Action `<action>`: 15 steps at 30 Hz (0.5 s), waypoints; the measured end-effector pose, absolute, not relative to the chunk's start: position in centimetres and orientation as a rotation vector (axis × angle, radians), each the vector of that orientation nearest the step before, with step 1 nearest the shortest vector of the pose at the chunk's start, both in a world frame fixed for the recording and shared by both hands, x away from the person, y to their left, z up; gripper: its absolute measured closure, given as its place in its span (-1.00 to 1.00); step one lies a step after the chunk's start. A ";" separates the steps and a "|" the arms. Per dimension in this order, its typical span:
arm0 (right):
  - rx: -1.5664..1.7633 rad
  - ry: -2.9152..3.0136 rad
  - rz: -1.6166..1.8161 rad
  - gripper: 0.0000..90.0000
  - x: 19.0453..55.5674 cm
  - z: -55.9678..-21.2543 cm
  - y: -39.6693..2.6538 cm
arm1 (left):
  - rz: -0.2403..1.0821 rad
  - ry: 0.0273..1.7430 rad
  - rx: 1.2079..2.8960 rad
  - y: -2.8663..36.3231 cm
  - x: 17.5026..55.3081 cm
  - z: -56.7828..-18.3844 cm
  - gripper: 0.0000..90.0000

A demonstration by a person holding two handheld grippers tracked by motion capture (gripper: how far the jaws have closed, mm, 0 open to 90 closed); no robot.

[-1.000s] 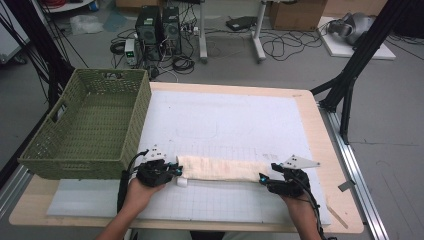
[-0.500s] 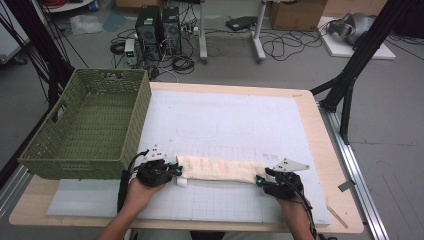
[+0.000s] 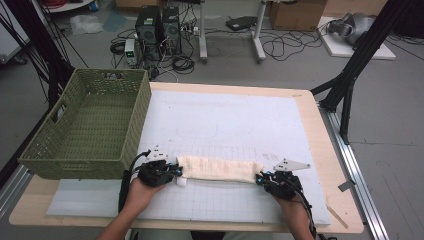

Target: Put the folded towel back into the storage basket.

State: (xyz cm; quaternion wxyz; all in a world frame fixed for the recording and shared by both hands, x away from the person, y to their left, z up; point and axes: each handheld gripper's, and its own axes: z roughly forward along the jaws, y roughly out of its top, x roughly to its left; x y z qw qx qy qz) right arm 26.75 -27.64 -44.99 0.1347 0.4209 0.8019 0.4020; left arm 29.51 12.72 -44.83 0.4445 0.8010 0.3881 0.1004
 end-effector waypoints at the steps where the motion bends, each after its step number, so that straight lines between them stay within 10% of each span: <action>1: 1.224 2.326 1.168 0.79 26.8 -44.9 -27.7 | 0.252 0.959 1.983 12.8 29.5 -44.7 0.78; 15: 1.270 2.217 1.243 0.80 27.4 -42.8 -28.7 | 0.269 0.901 1.857 13.4 28.8 -42.2 0.79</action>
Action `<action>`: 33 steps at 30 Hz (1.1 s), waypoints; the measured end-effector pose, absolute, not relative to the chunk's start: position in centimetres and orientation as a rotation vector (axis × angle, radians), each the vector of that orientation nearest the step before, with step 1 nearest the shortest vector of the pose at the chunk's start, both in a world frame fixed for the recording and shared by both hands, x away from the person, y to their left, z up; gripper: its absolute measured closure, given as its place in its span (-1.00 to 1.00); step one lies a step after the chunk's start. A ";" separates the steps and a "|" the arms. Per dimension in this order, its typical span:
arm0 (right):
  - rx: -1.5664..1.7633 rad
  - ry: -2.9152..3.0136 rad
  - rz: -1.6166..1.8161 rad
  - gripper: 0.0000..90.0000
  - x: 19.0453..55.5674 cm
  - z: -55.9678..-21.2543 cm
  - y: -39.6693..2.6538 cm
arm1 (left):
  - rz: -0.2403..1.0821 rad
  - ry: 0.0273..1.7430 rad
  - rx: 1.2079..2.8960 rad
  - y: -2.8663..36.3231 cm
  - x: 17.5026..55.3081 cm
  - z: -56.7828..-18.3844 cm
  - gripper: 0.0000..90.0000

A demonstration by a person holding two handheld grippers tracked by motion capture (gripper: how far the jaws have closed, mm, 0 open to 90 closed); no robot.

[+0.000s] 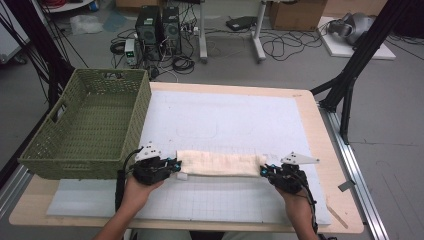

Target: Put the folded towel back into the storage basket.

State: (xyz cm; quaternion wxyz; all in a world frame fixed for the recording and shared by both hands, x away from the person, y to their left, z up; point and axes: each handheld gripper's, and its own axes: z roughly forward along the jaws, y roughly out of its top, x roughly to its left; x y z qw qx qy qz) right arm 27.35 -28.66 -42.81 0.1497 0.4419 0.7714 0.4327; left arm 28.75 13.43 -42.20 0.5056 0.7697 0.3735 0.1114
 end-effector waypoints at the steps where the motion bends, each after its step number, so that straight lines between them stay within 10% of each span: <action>1: 1.262 2.209 1.247 0.80 27.3 -42.6 -28.7 | 0.275 0.898 1.851 13.4 28.7 -42.1 0.79; 33: 0.977 2.036 1.403 0.80 30.5 -34.3 -25.9 | 0.462 0.809 1.669 17.4 27.8 -34.5 0.79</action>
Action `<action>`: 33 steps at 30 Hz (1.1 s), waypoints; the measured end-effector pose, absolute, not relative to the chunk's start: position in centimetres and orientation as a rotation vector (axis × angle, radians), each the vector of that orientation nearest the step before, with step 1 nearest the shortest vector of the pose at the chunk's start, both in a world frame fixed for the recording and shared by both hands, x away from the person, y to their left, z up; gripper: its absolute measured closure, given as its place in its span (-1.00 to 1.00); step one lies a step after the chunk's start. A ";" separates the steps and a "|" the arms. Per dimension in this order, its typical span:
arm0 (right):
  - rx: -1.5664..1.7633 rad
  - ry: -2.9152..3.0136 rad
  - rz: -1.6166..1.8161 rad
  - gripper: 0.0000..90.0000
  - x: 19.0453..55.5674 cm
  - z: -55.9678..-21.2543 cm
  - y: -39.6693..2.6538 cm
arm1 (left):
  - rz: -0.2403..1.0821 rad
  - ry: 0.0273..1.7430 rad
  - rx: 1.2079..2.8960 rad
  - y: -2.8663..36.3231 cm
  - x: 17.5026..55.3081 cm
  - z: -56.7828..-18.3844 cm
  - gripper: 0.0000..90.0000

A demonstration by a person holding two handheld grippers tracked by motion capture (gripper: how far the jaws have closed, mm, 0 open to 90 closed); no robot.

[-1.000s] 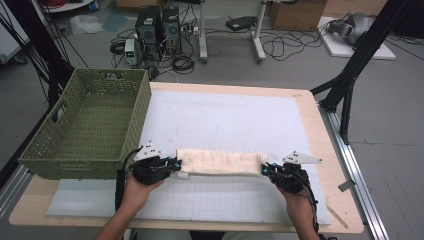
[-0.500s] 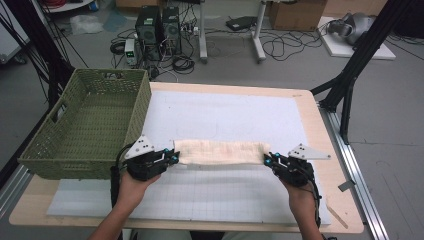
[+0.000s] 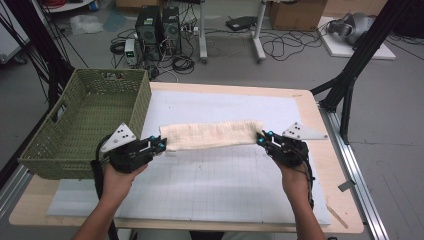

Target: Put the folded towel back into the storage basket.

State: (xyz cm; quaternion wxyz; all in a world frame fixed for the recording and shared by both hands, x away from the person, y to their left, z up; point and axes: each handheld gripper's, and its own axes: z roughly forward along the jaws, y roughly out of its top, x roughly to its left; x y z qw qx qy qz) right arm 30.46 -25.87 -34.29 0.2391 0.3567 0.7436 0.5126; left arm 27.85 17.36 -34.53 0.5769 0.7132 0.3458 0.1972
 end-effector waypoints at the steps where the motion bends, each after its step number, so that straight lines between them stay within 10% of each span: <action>1: 0.966 2.034 1.409 0.80 30.7 -34.0 -25.6 | 0.469 0.813 1.664 17.6 27.8 -34.3 0.79; 33: 0.781 2.086 1.462 0.80 39.1 -28.8 -14.0 | 0.666 0.868 1.605 25.2 24.4 -31.3 0.79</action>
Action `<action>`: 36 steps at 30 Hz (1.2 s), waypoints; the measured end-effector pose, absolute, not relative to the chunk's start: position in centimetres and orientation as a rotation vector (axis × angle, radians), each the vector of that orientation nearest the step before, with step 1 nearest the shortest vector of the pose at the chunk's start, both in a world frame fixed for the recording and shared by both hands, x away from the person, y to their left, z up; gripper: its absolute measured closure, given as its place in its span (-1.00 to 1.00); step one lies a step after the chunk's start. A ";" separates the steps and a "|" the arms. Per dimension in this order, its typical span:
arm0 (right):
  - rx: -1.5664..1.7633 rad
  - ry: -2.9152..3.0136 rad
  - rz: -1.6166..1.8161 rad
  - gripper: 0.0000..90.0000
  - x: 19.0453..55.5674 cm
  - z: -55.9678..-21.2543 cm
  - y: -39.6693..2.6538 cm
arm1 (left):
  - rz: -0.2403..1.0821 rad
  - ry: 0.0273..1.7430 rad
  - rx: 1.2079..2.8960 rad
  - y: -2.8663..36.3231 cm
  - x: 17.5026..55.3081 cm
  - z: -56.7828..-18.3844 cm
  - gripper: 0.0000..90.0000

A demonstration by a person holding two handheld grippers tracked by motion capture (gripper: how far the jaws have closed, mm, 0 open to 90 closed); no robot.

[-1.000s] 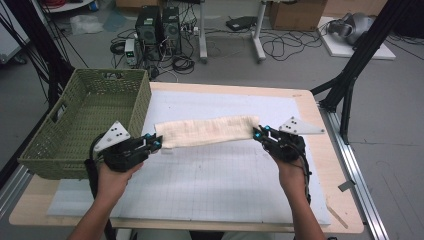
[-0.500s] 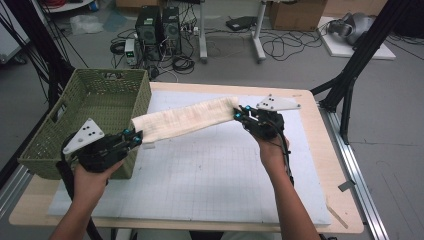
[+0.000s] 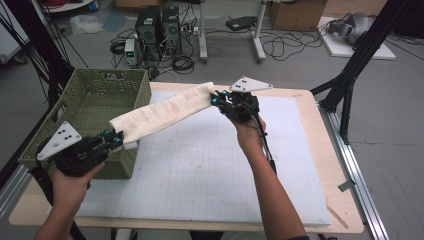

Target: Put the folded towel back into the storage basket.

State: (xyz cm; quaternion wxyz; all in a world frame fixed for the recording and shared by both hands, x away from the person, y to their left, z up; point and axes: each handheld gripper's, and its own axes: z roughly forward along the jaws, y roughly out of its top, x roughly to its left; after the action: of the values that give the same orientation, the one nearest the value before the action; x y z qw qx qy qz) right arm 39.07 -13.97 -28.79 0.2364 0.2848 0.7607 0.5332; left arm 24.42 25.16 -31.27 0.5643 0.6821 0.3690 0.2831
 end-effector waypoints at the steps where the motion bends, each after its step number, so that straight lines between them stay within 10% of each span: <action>1: 0.773 2.092 1.462 0.80 39.3 -28.7 -13.5 | 0.678 0.872 1.607 25.4 24.3 -31.3 0.79; 36: 0.605 2.189 1.529 0.80 45.2 -26.8 0.6 | 0.833 1.038 1.503 33.5 21.9 -30.8 0.79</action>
State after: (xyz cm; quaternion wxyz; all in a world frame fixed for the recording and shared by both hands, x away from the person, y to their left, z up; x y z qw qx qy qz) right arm 45.20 0.59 -26.77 0.2007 0.2165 0.7832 0.5472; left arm 21.94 33.49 -30.84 0.5372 0.6314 0.4363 0.3499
